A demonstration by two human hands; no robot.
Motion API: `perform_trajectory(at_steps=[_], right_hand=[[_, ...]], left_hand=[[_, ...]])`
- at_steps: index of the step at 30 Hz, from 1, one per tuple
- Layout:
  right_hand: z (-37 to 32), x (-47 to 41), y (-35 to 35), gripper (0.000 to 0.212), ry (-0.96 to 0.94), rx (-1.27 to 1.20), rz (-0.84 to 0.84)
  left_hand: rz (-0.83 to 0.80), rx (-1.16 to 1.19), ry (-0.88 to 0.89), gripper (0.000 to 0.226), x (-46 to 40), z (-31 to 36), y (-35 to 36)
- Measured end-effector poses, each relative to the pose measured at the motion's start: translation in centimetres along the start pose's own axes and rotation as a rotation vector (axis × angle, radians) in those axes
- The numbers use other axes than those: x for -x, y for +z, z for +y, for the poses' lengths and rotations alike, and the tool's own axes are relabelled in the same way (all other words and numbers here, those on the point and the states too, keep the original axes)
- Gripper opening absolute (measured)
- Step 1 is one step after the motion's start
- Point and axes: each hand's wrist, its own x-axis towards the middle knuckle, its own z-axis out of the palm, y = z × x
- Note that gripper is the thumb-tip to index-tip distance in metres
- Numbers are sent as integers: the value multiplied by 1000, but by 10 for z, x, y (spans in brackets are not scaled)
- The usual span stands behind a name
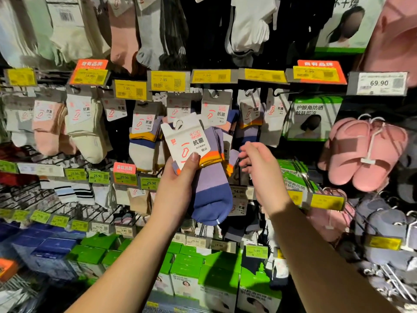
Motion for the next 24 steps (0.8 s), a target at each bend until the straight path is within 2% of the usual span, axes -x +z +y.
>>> perform_trajectory(at_steps=[3, 5, 8, 11, 15, 19, 24], right_hand=[[-11, 33, 9, 14, -78, 6, -131], [-14, 42, 12, 7, -72, 5, -165], [-17, 47, 15, 26, -34, 9, -185], [-18, 52, 14, 47, -5, -32, -225], [-18, 52, 14, 24, 6, -77, -241], [-13, 52, 13, 17, 74, -192, -258], [-12, 52, 12, 14, 182, -350, -246]], left_hand=[[-11, 13, 11, 56, 3, -5, 3], [1, -16, 36, 55, 6, -5, 5], [-6, -68, 41, 38, 10, -4, 6], [-38, -146, 51, 40, 13, -2, 6], [-65, -258, 66, 23, 15, 6, 7], [-104, -305, 110, 45, 22, 13, 8], [-61, -252, 34, 26, 21, 11, 8]])
